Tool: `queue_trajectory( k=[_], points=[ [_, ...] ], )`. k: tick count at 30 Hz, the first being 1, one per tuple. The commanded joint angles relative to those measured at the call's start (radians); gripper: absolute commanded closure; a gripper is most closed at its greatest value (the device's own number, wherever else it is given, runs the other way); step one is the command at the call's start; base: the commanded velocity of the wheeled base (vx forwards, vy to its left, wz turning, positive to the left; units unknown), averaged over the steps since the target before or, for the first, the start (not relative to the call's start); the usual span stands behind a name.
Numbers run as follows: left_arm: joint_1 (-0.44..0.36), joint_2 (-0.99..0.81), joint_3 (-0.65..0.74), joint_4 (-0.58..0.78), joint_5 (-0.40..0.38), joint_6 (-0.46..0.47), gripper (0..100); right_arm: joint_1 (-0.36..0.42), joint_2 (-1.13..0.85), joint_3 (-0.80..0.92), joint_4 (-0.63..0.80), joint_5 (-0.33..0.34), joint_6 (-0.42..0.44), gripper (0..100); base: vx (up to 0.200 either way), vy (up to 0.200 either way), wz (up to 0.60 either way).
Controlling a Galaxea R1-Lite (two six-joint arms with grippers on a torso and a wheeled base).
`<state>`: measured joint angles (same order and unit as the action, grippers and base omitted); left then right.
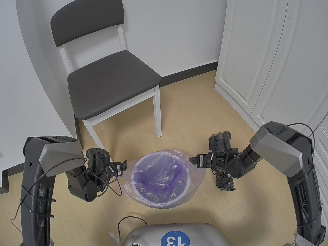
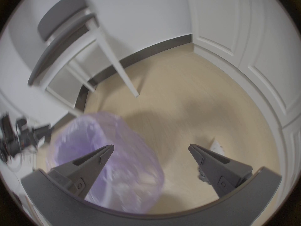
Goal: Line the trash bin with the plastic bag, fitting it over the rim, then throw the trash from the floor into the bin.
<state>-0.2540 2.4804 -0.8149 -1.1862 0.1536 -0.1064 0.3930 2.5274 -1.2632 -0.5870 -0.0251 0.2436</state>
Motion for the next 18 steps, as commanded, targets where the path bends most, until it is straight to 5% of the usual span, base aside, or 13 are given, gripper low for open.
queue_trajectory(
  k=[1, 18],
  points=[
    [-0.001, -0.063, 0.108, 0.008, -0.066, 0.016, 0, -0.048, -0.067, 0.165, -0.083, 0.056, -0.144, 0, 0.000, 0.000, 0.00],
    [0.022, -0.029, 0.069, 0.146, -0.069, 0.226, 0, -0.060, -0.047, 0.165, -0.082, 0.062, -0.184, 0, 0.000, 0.000, 0.00]
  ],
)
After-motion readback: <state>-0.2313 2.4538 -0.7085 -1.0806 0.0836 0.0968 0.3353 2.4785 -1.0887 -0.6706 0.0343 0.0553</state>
